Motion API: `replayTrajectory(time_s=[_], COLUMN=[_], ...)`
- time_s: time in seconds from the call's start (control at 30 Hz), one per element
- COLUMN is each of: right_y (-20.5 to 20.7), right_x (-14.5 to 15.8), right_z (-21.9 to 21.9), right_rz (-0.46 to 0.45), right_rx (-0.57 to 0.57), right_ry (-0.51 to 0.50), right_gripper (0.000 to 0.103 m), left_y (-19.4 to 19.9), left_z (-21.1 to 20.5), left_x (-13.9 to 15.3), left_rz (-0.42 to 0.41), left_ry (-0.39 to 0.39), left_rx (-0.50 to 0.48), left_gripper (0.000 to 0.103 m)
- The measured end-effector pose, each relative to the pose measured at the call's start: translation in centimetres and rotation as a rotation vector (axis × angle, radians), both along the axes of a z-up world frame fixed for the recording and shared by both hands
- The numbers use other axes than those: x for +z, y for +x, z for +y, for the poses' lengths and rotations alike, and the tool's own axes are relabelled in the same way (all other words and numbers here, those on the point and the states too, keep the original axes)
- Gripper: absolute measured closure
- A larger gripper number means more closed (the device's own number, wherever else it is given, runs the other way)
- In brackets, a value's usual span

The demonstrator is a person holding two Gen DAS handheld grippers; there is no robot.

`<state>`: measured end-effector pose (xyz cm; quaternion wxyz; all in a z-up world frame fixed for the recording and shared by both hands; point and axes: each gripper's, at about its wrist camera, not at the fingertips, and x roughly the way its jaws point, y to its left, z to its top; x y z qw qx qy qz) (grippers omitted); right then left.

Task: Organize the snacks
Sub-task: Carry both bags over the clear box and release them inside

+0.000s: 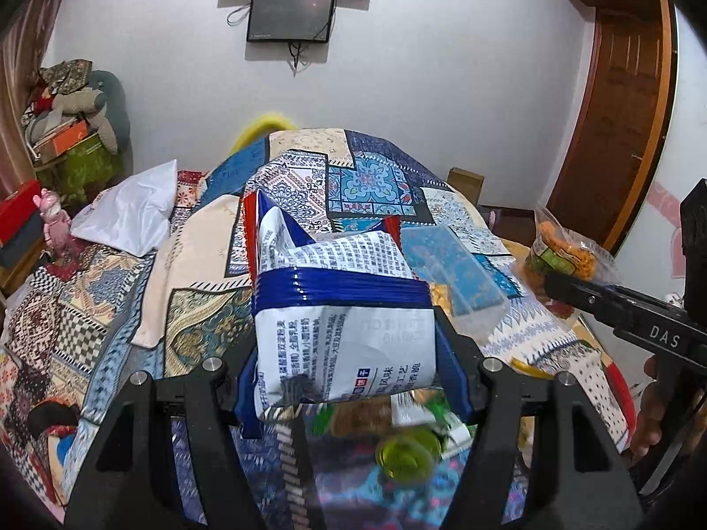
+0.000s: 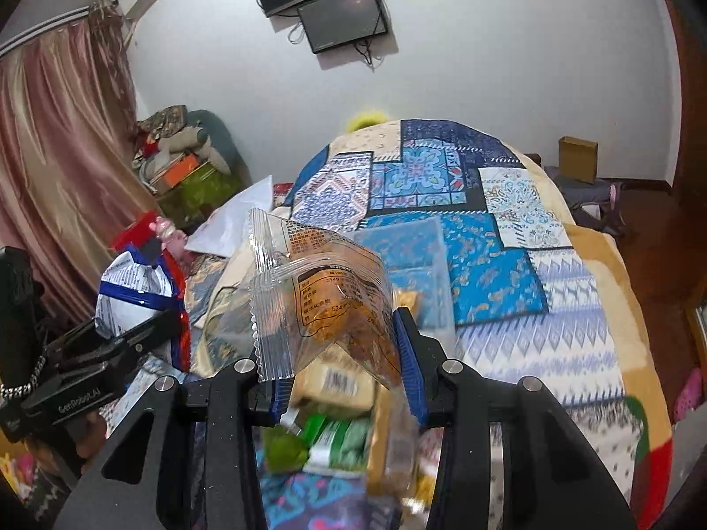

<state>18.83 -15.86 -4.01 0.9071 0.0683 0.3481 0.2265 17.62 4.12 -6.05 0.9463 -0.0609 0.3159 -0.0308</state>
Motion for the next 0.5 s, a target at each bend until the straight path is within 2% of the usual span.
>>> replayTrajectory(time_s=[0.23,0.5], right_y=[4.8,7.9], right_x=[-2.0,-4.9], right_z=[0.8,2.3], right_rz=[0.04,0.081], right_rx=[-0.01,0.009], right_ry=[-0.018,-0.086], right_gripper=[0.065,0.065], left_y=[5.2,9.8], left_z=[-0.1,-0.5], left_x=[-1.8,-4.3], left_rz=[0.031,0.077], left_ry=[0.006,0.02], left_rx=[-0.016,-0.024], left_gripper=[0.037,0.037])
